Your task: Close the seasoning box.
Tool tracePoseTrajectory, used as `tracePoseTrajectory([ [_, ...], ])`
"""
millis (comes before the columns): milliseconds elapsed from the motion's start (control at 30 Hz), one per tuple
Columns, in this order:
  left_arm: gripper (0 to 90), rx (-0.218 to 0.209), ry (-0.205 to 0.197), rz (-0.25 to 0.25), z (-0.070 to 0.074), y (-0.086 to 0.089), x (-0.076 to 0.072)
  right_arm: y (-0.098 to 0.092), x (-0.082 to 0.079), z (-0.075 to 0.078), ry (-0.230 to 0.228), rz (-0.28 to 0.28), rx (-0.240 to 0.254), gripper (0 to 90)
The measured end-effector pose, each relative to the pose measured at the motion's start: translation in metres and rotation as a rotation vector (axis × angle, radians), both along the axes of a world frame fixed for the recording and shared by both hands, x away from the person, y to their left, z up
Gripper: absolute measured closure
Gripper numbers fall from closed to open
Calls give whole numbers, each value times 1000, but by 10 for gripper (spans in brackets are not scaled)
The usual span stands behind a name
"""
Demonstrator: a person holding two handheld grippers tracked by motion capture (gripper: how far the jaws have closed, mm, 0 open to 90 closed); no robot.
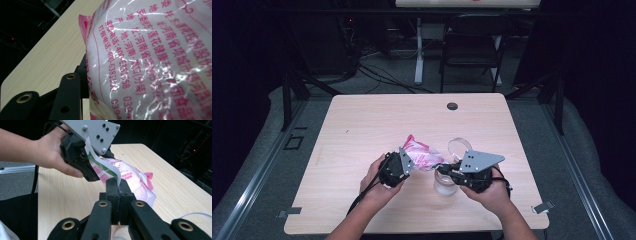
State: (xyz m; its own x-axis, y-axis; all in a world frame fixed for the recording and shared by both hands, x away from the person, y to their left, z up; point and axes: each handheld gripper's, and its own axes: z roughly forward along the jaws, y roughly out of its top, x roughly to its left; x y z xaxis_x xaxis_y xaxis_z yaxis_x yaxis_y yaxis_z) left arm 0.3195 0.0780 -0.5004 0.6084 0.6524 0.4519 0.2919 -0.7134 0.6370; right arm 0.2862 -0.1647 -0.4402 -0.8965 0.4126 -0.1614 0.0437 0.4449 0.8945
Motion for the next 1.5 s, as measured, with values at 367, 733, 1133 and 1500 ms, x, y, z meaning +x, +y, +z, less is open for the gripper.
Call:
tracePoseTrajectory([
  [367, 573, 27, -66, -6, 2, 1, -6, -3, 1, -2, 14, -25, 24, 900],
  [733, 577, 72, -117, -9, 3, -1, -9, -7, 5, -4, 39, -60, 48, 900],
  [1133, 579, 106, -148, -16, 4, -4, -11, -10, 6, -3, 48, -65, 60, 900],
  [1500, 581, 147, -200, -23, 4, -6, -12, -11, 6, -4, 56, -52, 49, 900],
])
